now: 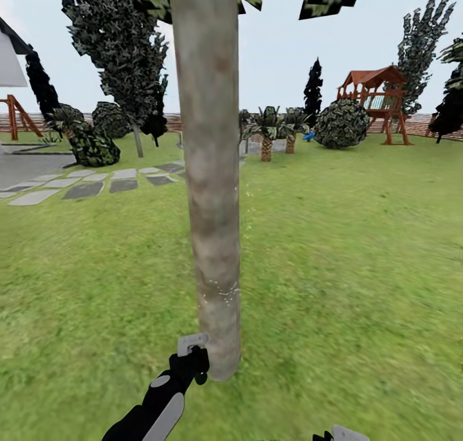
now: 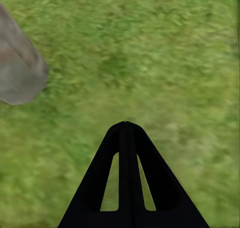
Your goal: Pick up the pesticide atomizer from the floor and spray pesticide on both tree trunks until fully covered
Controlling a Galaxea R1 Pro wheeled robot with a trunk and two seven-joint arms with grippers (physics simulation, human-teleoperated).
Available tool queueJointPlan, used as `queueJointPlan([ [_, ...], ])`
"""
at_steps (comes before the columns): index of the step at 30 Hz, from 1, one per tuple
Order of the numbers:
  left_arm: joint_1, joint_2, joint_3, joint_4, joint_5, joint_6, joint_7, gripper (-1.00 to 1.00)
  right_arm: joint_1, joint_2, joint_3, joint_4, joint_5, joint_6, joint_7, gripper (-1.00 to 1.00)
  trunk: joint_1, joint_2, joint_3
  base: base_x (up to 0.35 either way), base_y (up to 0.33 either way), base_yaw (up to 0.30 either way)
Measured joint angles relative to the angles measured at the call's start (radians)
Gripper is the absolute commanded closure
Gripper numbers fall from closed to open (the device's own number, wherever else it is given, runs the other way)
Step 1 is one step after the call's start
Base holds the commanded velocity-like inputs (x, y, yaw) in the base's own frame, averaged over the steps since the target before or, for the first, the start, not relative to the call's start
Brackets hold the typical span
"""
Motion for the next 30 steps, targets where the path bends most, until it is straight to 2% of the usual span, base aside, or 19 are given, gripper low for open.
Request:
queueJointPlan([
  [4,0.0,0.0,0.0,0.0,0.0,0.0,0.0,1.0,0.0,0.0,0.0,0.0,0.0,0.0,0.0,1.0,0.0,0.0,0.0,0.0,0.312,-0.215],
  [9,0.0,0.0,0.0,-0.01,-0.001,0.001,0.002,1.0,-0.001,0.0,-0.001,0.0,0.003,0.0,0.0,1.0,0.0,0.0,0.0,0.0,0.055,-0.033],
  [11,0.0,0.003,-0.001,-0.046,-0.002,0.012,0.01,1.0,-0.001,0.0,-0.002,0.0,0.002,0.0,0.0,1.0,0.0,0.0,0.0,0.0,0.008,-0.005],
  [13,0.0,0.005,0.001,-0.169,-0.001,0.117,0.06,1.0,0.0,0.0,-0.002,-0.001,0.001,0.0,0.0,1.0,0.0,0.0,0.0,0.0,0.003,-0.002],
  [15,0.0,0.006,0.005,-0.277,0.003,0.265,0.1,1.0,0.0,0.0,-0.002,0.0,0.001,0.0,0.0,1.0,0.0,0.0,0.0,0.0,0.001,0.0],
  [16,-0.001,0.005,0.008,-0.332,0.005,0.382,0.117,1.0,-0.001,0.0,-0.002,0.0,0.0,0.0,0.0,1.0,0.0,0.0,0.0,0.0,0.0,0.0],
  [18,-0.012,-0.001,0.015,-0.394,0.001,0.511,0.143,1.0,0.0,0.0,-0.002,0.0,0.0,0.0,0.0,1.0,0.0,0.0,0.0,0.0,0.0,0.0],
  [19,-0.028,-0.004,0.019,-0.417,-0.002,0.555,0.167,1.0,0.0,0.0,-0.002,0.0,0.001,0.0,-0.001,1.0,0.0,0.0,0.0,0.0,0.0,0.0],
  [20,-0.068,-0.018,0.023,-0.437,0.003,0.61,0.208,1.0,-0.001,0.0,-0.002,0.0,0.001,0.0,0.0,1.0,0.0,0.0,0.0,0.0,0.0,0.0],
  [22,-0.17,-0.074,0.029,-0.454,0.009,0.719,0.276,1.0,0.0,0.0,-0.002,0.001,0.001,0.0,0.0,1.0,0.0,0.0,0.0,0.0,0.0,0.0],
  [23,-0.213,-0.092,0.032,-0.457,0.004,0.754,0.302,1.0,0.0,0.0,-0.002,0.001,0.001,0.001,0.0,1.0,0.0,0.0,0.0,0.0,0.0,0.0],
  [27,-0.353,-0.139,0.038,-0.459,0.014,0.812,0.355,1.0,-0.002,0.001,-0.001,0.03,0.0,0.0,0.0,1.0,0.0,0.0,0.0,0.0,0.0,0.0],
  [29,-0.408,-0.15,0.041,-0.459,0.048,0.812,0.395,1.0,-0.003,0.002,-0.001,0.038,0.0,0.0,0.0,1.0,0.0,0.0,0.0,0.0,0.0,0.0],
  [30,-0.434,-0.154,0.043,-0.459,0.082,0.812,0.435,1.0,-0.003,0.002,-0.001,0.04,0.0,0.0,0.0,1.0,0.0,0.0,0.0,0.0,0.0,0.0],
])
